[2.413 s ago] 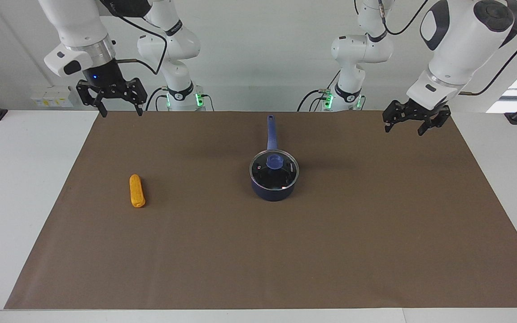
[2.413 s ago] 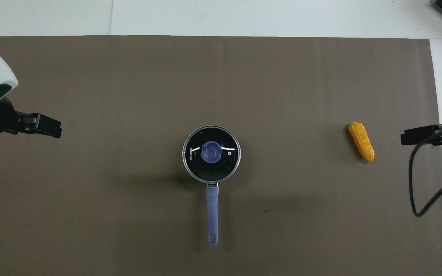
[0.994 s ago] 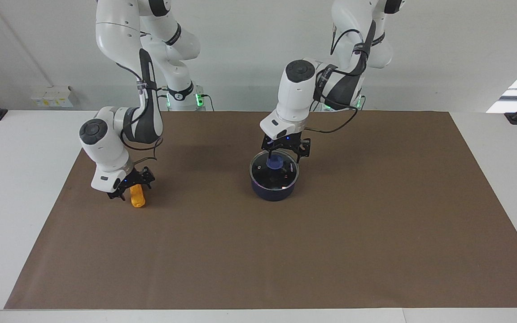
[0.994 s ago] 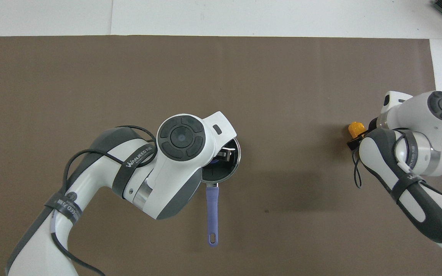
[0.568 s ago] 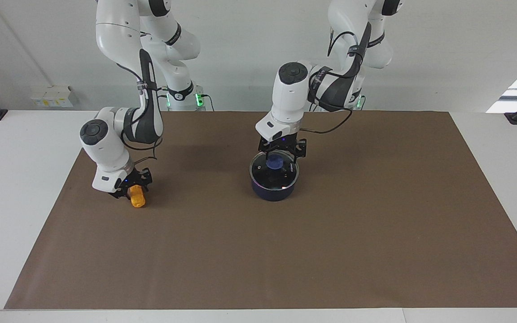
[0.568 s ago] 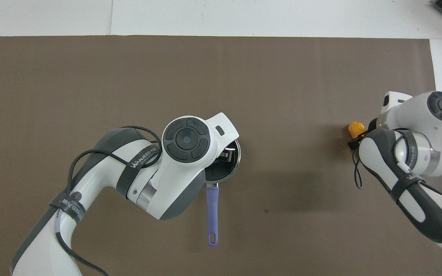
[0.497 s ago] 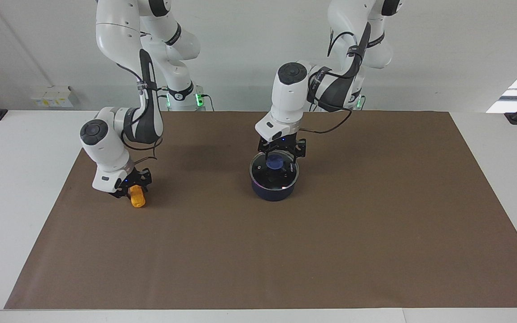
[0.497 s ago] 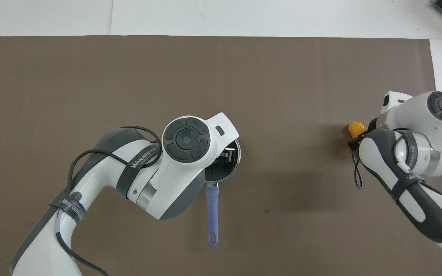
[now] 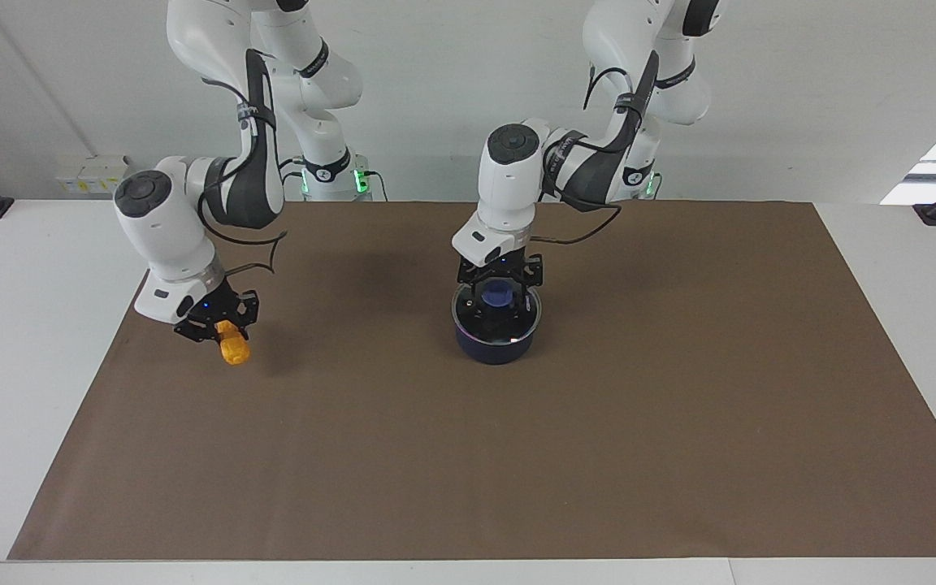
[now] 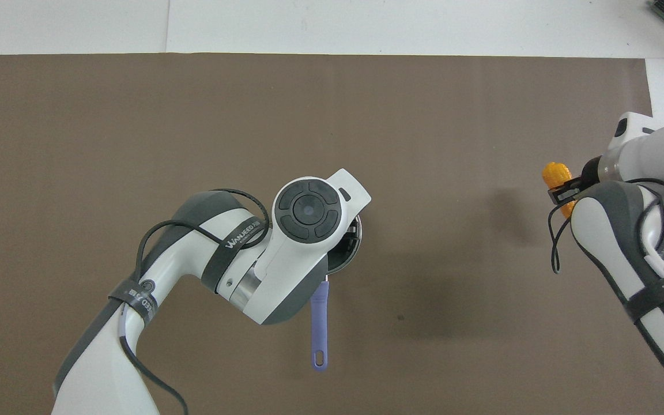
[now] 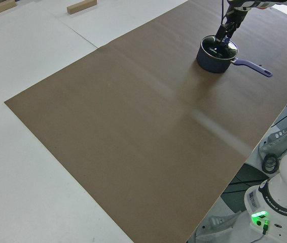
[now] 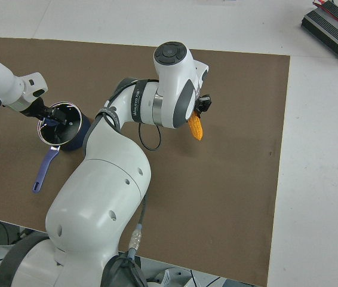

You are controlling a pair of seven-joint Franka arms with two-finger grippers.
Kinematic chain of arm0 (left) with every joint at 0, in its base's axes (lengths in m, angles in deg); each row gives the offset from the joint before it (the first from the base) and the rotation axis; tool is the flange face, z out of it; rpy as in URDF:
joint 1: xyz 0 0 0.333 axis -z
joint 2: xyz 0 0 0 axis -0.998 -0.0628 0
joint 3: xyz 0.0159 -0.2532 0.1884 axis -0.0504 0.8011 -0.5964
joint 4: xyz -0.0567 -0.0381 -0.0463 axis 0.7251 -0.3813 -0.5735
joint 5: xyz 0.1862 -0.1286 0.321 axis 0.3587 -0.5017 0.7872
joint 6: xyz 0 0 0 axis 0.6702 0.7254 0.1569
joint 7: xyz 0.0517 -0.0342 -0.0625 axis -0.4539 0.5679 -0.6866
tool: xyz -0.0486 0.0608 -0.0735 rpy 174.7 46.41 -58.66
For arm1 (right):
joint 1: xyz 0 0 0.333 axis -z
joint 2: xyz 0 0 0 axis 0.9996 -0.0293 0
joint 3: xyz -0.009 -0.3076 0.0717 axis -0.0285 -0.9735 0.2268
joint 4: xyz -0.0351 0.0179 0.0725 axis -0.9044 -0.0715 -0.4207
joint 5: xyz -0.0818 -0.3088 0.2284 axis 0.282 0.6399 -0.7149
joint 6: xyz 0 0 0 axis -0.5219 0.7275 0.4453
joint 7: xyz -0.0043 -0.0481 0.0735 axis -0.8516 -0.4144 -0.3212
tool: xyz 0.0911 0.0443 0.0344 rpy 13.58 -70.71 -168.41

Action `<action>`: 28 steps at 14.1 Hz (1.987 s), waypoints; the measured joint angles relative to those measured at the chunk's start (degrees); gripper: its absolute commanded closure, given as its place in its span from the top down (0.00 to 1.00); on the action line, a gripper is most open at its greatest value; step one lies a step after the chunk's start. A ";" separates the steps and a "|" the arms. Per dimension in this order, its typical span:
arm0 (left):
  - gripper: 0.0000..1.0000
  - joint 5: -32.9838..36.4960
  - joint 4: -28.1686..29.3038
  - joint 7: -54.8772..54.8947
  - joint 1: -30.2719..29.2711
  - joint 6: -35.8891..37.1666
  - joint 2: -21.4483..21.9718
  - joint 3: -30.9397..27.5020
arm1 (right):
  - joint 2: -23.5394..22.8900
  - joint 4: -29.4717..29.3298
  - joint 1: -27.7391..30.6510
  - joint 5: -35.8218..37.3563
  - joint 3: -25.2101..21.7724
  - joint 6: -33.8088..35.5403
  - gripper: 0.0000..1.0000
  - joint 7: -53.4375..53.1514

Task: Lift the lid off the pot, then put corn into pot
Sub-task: 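Grasp the lid knob with the left gripper while the right gripper grasps the corn, then lift the lid away with the left gripper while the right gripper carries the corn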

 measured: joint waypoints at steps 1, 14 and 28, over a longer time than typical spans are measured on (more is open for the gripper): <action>0.32 0.00 0.15 0.00 -0.03 -0.31 -0.12 0.00 | 0.98 -0.42 -0.06 -0.07 0.14 1.26 0.00 -1.33; 0.00 0.00 -3.16 -0.15 -0.60 -0.90 -0.01 -1.02 | 10.73 -10.22 -0.29 -0.49 9.54 22.49 0.00 -25.64; 0.00 0.00 -6.36 30.92 -21.14 11.94 7.44 -1.80 | 0.75 -10.84 -21.84 -0.36 14.29 13.17 0.00 -60.84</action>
